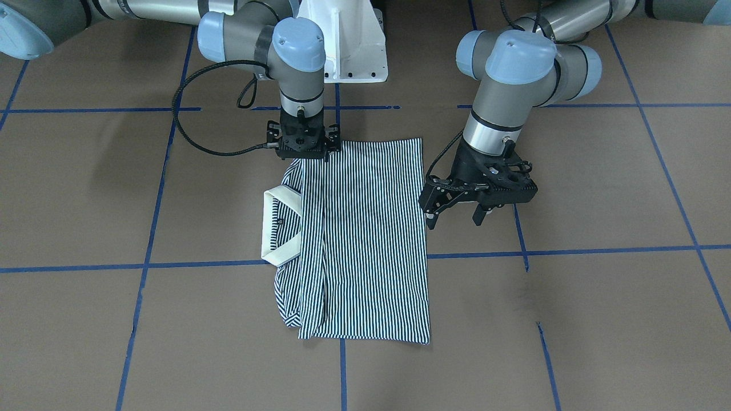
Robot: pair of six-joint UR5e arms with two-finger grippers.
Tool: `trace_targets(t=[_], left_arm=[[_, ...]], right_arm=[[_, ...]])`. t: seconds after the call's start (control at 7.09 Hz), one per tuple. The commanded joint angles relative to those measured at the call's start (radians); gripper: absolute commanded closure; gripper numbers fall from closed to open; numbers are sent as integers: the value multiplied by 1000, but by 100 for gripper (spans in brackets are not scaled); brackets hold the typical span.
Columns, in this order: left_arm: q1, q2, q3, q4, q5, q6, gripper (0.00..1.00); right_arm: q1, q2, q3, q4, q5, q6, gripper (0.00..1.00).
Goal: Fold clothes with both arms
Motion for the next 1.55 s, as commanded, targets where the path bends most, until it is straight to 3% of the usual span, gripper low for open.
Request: trace_targets(t=[0.0,1.41], left_arm=[[17,5,6,-3,1,-1,0],[17,4,6,-28,0,-5,0]], right_arm=[[-26,23,-36,-36,-6,-22,0],[-31,11,-53,-164,22,-171,0]])
